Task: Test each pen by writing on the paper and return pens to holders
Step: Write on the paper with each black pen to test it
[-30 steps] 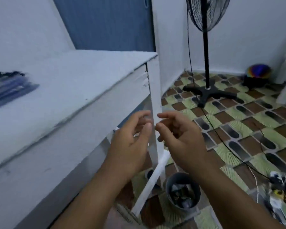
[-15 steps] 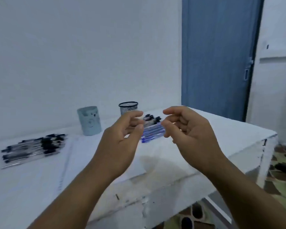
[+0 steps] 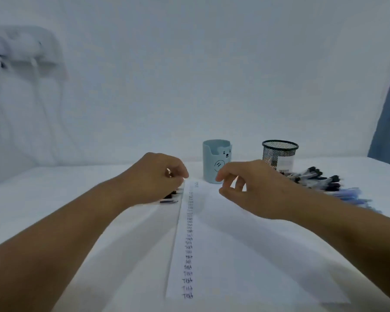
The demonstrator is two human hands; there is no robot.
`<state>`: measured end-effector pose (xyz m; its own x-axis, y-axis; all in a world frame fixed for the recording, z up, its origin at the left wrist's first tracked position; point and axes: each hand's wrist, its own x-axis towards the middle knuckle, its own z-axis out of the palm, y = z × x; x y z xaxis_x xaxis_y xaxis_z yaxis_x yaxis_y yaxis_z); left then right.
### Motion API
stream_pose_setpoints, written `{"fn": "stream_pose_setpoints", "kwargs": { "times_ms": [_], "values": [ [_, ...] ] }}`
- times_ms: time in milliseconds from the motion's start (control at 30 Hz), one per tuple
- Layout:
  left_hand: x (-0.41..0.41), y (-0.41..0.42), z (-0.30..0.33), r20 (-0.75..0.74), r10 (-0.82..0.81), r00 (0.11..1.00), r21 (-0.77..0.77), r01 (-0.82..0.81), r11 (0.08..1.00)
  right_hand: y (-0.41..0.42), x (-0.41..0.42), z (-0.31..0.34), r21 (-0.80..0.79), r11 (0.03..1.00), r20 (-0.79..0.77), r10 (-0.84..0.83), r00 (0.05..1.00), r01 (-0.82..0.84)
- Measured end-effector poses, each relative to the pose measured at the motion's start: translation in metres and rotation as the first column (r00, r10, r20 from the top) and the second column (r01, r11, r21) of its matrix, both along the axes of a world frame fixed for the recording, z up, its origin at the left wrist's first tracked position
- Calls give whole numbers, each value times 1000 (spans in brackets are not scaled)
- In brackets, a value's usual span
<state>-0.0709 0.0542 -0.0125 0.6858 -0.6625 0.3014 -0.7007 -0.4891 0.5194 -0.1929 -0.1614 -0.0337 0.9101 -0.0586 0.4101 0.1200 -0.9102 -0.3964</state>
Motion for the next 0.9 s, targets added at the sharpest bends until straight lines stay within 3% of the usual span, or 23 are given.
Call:
{"fn": "stream_pose_setpoints", "kwargs": {
  "times_ms": [133, 367, 567, 900],
  "values": [
    [28, 8, -10, 40, -62, 997, 204, 52, 978, -1, 31, -12, -105, 989, -89, 95, 992, -104],
    [44, 12, -32, 84, -97, 992, 193, 79, 978, -1, 57, -24, -311, 919, -150, 203, 968, -241],
    [63, 20, -36, 134, -10, 991, 118, -6, 993, -5, 60, -43, -194, 952, -13, 240, 971, -237],
    [72, 13, -48, 185, 69, 980, 75, -84, 994, -7, 58, -45, -163, 948, 13, 280, 960, -274]
  ]
}}
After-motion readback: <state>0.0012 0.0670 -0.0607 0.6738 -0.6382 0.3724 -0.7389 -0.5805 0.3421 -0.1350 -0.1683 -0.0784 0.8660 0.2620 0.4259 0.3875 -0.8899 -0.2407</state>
